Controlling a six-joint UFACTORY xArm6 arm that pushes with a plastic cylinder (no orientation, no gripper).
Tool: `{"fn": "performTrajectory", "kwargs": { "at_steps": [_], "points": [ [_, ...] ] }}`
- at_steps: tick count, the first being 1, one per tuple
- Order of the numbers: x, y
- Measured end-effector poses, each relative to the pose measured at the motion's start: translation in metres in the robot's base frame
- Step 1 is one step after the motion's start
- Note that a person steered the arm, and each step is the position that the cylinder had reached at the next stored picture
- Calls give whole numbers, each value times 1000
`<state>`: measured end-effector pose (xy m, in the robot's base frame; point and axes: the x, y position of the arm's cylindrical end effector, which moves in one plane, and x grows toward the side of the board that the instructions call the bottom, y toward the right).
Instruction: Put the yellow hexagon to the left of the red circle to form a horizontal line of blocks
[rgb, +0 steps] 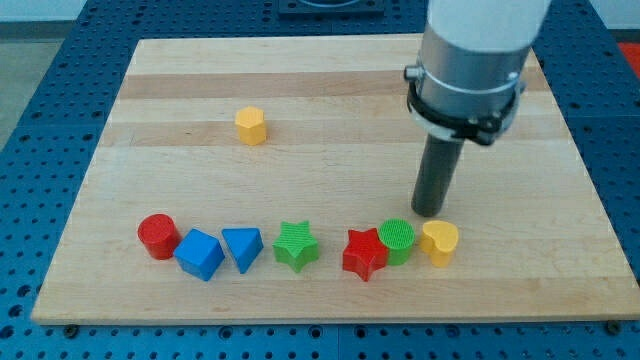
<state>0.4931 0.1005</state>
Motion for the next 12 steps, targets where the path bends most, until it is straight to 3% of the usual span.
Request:
{"fn": "performTrajectory", "kwargs": {
  "at_steps": [2, 3, 4, 7, 12],
  "points": [
    [-97, -62],
    [-122, -89],
    [-123, -96],
    [-123, -200],
    [-125, -266]
  ]
}}
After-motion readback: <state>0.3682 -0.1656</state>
